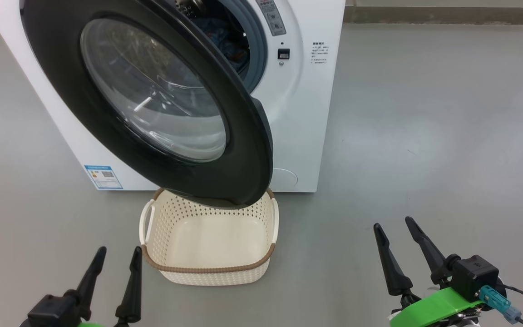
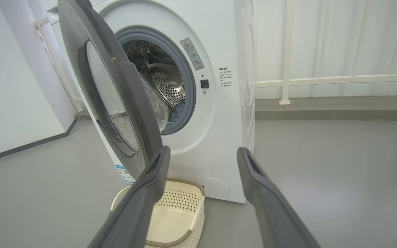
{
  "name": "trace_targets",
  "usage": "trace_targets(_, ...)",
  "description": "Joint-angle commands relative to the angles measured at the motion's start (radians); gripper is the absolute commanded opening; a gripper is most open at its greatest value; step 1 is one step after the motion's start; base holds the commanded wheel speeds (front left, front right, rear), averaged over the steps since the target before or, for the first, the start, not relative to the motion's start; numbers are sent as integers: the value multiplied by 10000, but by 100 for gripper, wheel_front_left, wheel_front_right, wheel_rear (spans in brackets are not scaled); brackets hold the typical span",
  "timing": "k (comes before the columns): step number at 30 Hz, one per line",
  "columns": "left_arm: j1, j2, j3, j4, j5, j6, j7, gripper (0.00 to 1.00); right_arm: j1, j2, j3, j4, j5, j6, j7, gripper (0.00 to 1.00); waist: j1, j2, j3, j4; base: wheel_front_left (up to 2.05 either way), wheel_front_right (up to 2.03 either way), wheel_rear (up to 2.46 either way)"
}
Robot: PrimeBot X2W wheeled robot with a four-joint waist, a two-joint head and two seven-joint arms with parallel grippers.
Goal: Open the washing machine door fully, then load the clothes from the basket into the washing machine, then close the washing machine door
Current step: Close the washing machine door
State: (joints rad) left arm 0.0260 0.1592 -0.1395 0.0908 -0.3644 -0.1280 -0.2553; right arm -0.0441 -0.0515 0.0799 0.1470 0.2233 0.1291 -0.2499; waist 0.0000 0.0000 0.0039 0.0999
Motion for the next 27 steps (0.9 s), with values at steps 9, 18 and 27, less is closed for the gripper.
trace_targets(9, -123, 125, 293, -151, 221, -27, -64, 100, -142, 13, 262, -218, 29, 16, -118, 100, 0, 0, 6, 47, 0, 0, 0)
trace_targets(18, -133, 110, 266, -160, 246, -27, -64, 100, -169, 13, 240, -231, 6, 16, -118, 100, 0, 0, 98, 69, 0, 0, 0)
trace_targets(27, -277, 68, 152, -184, 260, -27, -64, 100, -298, 13, 226, -449, -143, 16, -118, 0, 0, 0, 364, 157, 0, 0, 0)
